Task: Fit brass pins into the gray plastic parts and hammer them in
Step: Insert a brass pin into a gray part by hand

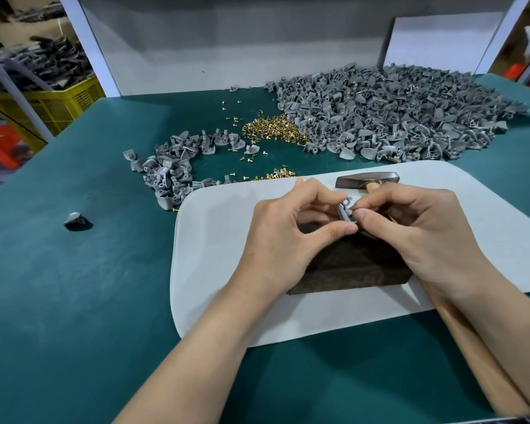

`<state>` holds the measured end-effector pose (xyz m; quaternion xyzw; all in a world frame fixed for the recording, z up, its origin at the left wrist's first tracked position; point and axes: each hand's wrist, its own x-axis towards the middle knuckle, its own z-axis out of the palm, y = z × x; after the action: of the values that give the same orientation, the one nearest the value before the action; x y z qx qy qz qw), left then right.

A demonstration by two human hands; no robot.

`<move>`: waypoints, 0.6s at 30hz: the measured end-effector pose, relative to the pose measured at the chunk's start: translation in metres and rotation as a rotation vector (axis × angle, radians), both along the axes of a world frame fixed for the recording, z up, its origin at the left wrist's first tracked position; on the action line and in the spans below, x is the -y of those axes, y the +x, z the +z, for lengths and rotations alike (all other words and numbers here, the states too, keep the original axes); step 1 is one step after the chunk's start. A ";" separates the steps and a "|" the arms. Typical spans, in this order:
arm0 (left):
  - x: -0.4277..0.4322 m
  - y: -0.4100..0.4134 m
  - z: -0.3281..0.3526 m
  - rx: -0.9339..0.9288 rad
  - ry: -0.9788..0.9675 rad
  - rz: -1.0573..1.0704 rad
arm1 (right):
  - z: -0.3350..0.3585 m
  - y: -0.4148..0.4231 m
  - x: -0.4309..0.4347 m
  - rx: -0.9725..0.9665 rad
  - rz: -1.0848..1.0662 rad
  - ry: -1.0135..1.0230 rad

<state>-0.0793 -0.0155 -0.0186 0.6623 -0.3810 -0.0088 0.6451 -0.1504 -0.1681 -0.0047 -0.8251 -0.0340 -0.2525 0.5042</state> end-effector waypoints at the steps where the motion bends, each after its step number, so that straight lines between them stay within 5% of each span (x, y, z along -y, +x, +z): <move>1: 0.000 -0.001 0.001 0.007 0.011 0.008 | 0.000 0.000 0.000 0.002 -0.003 -0.012; 18: 0.000 -0.009 0.005 0.051 0.091 0.025 | 0.002 -0.002 -0.001 0.008 -0.020 0.005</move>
<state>-0.0887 -0.0158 -0.0138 0.6958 -0.3881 -0.0012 0.6043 -0.1526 -0.1674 -0.0029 -0.8232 -0.0272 -0.2607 0.5037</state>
